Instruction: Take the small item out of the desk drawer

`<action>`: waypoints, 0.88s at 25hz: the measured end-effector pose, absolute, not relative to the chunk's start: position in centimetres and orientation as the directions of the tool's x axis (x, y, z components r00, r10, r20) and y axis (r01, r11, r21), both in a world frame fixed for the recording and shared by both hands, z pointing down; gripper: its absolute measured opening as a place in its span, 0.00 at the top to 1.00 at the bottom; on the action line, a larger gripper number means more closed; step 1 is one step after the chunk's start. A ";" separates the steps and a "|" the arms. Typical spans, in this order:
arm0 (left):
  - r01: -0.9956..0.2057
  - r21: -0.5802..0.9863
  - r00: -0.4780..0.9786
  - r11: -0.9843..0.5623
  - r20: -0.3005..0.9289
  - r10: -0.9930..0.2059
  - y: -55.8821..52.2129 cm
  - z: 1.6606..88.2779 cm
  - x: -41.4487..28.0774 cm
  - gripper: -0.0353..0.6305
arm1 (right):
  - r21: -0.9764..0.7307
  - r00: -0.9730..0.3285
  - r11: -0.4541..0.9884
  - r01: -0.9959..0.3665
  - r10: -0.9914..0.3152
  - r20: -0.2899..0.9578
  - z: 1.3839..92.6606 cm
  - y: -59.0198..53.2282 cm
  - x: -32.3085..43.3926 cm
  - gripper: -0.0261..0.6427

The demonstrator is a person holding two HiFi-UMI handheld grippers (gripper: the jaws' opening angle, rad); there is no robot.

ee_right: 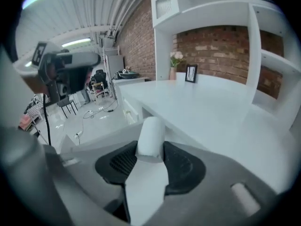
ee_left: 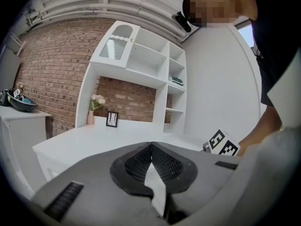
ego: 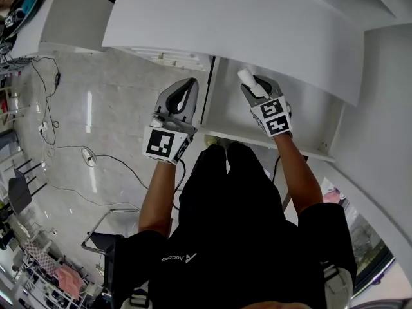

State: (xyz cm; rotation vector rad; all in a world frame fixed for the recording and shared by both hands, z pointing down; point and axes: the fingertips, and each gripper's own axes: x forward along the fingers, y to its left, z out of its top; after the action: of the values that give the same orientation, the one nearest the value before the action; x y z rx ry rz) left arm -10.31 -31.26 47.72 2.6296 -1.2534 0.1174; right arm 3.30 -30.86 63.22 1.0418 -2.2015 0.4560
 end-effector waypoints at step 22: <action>-0.673 0.042 0.737 -0.738 -0.032 -0.675 -21.9 31.5 -3.1 0.95 | -0.029 -0.624 0.626 -0.779 -0.779 -0.063 30.9 -22.2 6.7 0.70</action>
State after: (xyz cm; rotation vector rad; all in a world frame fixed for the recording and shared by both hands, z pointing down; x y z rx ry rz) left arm -3.14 -21.88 31.48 2.9024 -1.1262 -0.0706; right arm 6.70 -22.19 30.92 1.3889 -2.8954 -0.0016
